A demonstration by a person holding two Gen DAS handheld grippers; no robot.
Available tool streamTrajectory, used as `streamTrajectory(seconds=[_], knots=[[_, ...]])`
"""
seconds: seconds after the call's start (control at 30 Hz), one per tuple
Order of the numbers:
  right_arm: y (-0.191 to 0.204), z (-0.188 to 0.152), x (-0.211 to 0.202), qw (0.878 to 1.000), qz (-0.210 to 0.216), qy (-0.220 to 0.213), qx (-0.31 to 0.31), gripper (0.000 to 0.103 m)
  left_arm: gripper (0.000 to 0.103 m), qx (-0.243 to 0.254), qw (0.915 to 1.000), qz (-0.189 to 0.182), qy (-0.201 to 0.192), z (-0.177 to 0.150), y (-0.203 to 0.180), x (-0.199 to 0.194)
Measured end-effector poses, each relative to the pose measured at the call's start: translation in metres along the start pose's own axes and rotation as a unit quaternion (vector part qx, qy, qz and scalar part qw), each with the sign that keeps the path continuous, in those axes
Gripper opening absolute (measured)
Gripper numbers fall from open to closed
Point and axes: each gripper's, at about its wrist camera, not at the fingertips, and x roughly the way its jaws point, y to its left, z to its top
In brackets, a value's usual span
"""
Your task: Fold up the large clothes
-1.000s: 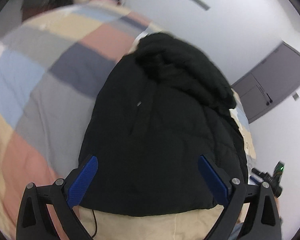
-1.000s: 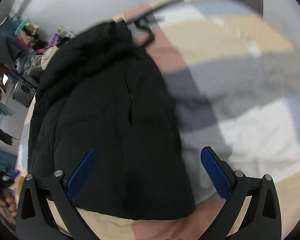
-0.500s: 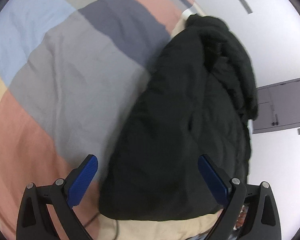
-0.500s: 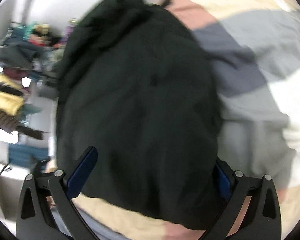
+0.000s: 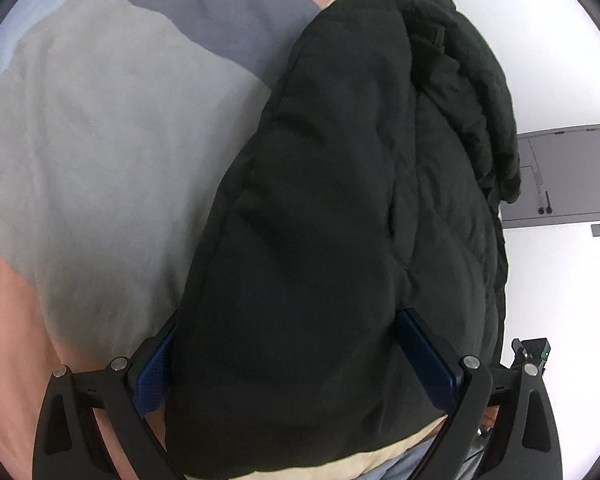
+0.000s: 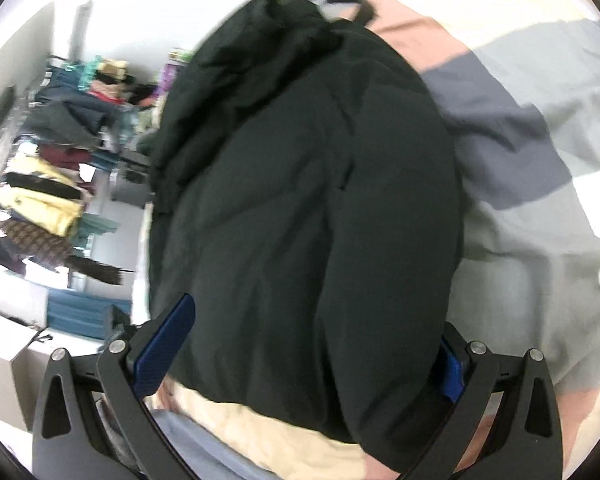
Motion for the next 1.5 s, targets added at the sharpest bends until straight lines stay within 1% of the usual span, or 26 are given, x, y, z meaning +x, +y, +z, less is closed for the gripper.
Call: streamTrajectory(seconds=[0.07, 0.13, 0.17, 0.2, 0.27, 0.33, 0.37, 0.4, 0.43, 0.5, 0.53, 0.6, 0.67, 0.73, 0.77, 0.8, 0.83, 0.87, 0.9, 0.93, 1.0, 1.13, 1.23, 1.33, 1.43, 1.5], knots=[[-0.006, -0.001, 0.004, 1.000, -0.027, 0.007, 0.007, 0.102, 0.101, 0.004, 1.0000, -0.002, -0.002, 0.002, -0.005, 0.002], [-0.010, -0.001, 0.011, 0.997, -0.067, 0.023, 0.005, 0.102, 0.099, 0.009, 0.9998, -0.018, -0.001, 0.001, -0.008, 0.000], [-0.015, -0.003, 0.015, 0.995, -0.094, 0.035, 0.007, 0.102, 0.098, 0.011, 0.9995, -0.028, -0.001, 0.000, -0.009, -0.001], [-0.018, -0.004, 0.019, 0.994, -0.103, 0.043, 0.013, 0.102, 0.098, 0.013, 0.9991, -0.041, -0.004, -0.001, -0.011, -0.004], [-0.020, -0.005, 0.022, 0.993, -0.103, 0.050, 0.017, 0.102, 0.096, 0.012, 0.9983, -0.056, -0.014, -0.001, -0.014, -0.007], [-0.015, -0.004, 0.020, 0.995, -0.090, 0.045, 0.007, 0.101, 0.096, 0.004, 0.9959, -0.087, -0.021, 0.000, -0.015, -0.009], [-0.010, -0.004, 0.016, 0.998, -0.058, 0.035, 0.003, 0.100, 0.096, 0.002, 0.9945, -0.102, -0.024, 0.001, -0.015, -0.010], [-0.007, -0.003, 0.013, 0.999, -0.037, 0.027, 0.000, 0.097, 0.094, 0.003, 0.9941, -0.106, -0.023, 0.002, -0.017, -0.008], [-0.001, -0.002, 0.008, 1.000, -0.018, 0.017, -0.007, 0.095, 0.088, 0.007, 0.9948, -0.099, -0.020, 0.002, -0.018, -0.006], [0.005, -0.003, 0.004, 1.000, -0.011, 0.004, -0.020, 0.086, 0.081, 0.025, 0.9970, -0.073, -0.010, 0.001, -0.022, 0.000], [0.006, -0.003, 0.003, 1.000, -0.016, 0.003, -0.024, 0.084, 0.076, 0.027, 0.9975, -0.064, -0.009, 0.001, -0.023, 0.002], [0.006, -0.005, 0.006, 0.998, -0.043, 0.011, -0.033, 0.074, 0.073, 0.024, 0.9977, -0.062, -0.006, 0.002, -0.021, 0.005], [0.001, -0.006, 0.008, 0.998, -0.059, 0.020, -0.029, 0.068, 0.065, 0.024, 0.9978, -0.062, -0.005, 0.002, -0.018, 0.005], [-0.001, -0.006, 0.008, 0.998, -0.064, 0.017, -0.023, 0.058, 0.047, 0.034, 0.9970, -0.070, -0.006, 0.000, -0.020, 0.002], [-0.001, -0.005, 0.005, 0.997, -0.067, 0.013, -0.023, 0.048, 0.043, 0.040, 0.9965, -0.073, -0.008, -0.001, -0.020, -0.002], [-0.003, -0.005, 0.003, 0.997, -0.068, 0.010, -0.022, 0.038, 0.035, 0.048, 0.9962, -0.072, -0.010, -0.003, -0.023, -0.005], [-0.004, -0.006, 0.000, 0.998, -0.066, 0.007, -0.023, 0.034, 0.028, 0.059, 0.9959, -0.068, -0.012, -0.004, -0.028, -0.008], [0.000, -0.006, -0.001, 0.998, -0.064, 0.002, -0.025, 0.028, 0.024, 0.064, 0.9954, -0.070, -0.018, -0.006, -0.030, -0.012], [0.001, -0.009, -0.005, 0.998, -0.062, -0.005, -0.028, 0.023, 0.017, 0.064, 0.9948, -0.075, -0.027, -0.008, -0.032, -0.018], [0.005, -0.011, -0.008, 0.997, -0.062, -0.013, -0.034, 0.022, 0.014, 0.061, 0.9945, -0.079, -0.032, -0.010, -0.033, -0.021], [0.016, -0.015, -0.015, 0.996, -0.060, -0.029, -0.051, 0.019, 0.010, 0.055, 0.9933, -0.090, -0.047, -0.016, -0.034, -0.031], [0.030, -0.020, -0.036, 0.996, -0.035, -0.050, -0.057, 0.017, 0.007, 0.061, 0.9902, -0.107, -0.065, -0.032, -0.035, -0.057], [0.038, -0.029, -0.065, 0.996, -0.013, -0.063, -0.061, 0.016, 0.006, 0.083, 0.9876, -0.111, -0.074, -0.049, -0.044, -0.083], [0.049, -0.038, -0.093, 0.994, -0.005, -0.071, -0.081, 0.016, 0.005, 0.087, 0.9863, -0.113, -0.083, -0.064, -0.055, -0.109], [0.061, -0.053, -0.132, 0.992, 0.014, -0.085, -0.095, 0.016, 0.005, 0.095, 0.9828, -0.123, -0.100, -0.085, -0.065, -0.144], [0.068, -0.062, -0.149, 0.990, 0.023, -0.093, -0.103, 0.016, 0.005, 0.102, 0.9804, -0.128, -0.110, -0.101, -0.070, -0.167]])
